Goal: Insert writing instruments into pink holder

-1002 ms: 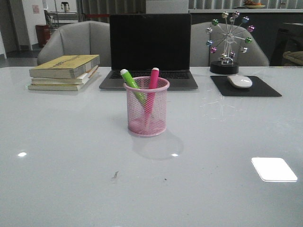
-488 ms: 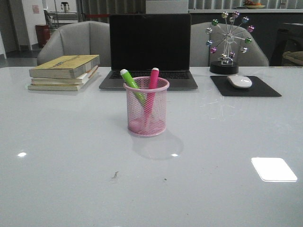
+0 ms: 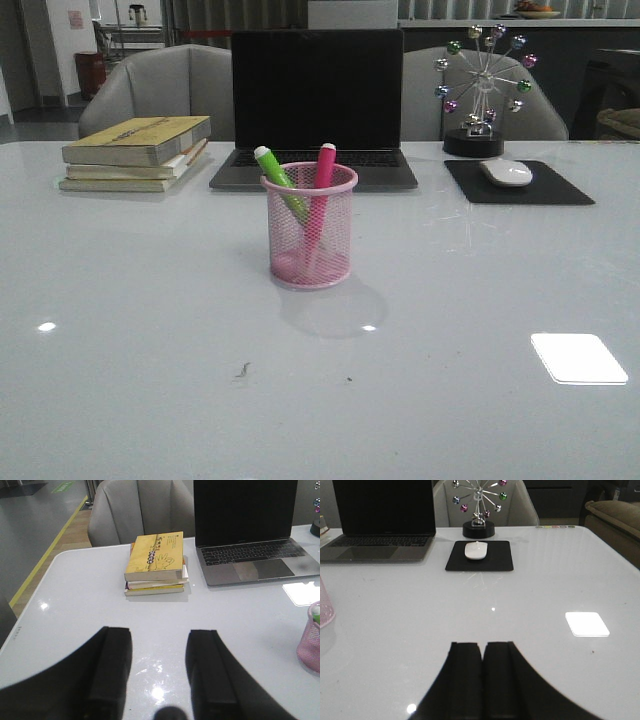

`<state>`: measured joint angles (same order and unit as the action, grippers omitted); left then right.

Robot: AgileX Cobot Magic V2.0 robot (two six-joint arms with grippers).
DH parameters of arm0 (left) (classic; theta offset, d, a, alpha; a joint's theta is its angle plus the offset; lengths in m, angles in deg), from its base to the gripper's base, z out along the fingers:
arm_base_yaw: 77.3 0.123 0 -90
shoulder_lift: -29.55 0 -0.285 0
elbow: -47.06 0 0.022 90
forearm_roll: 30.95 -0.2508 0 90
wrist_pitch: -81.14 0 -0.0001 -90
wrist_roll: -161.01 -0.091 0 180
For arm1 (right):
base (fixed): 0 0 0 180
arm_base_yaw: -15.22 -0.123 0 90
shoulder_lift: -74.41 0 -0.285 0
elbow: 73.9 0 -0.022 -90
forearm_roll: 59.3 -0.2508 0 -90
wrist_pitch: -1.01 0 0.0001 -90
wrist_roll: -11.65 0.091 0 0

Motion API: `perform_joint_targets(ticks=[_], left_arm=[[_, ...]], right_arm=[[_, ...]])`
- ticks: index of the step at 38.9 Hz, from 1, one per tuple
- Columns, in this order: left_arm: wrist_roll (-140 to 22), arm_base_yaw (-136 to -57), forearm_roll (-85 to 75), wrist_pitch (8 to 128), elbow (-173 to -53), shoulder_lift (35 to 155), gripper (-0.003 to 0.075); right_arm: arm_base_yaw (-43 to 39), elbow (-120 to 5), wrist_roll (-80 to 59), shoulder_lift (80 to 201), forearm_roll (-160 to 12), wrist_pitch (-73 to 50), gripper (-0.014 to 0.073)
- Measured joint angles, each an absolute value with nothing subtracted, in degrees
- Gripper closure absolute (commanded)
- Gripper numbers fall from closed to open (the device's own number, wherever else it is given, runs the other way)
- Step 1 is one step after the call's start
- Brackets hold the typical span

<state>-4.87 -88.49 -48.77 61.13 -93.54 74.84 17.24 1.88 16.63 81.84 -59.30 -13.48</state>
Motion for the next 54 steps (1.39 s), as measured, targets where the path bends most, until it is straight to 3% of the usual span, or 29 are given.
perform_joint_targets(ticks=[54], left_arm=[[-4.87,-88.49,-48.77,61.13,-93.54,74.84,0.0388]], right_arm=[[17.24,5.08,16.76,81.63,-59.60,-12.55,0.0572]])
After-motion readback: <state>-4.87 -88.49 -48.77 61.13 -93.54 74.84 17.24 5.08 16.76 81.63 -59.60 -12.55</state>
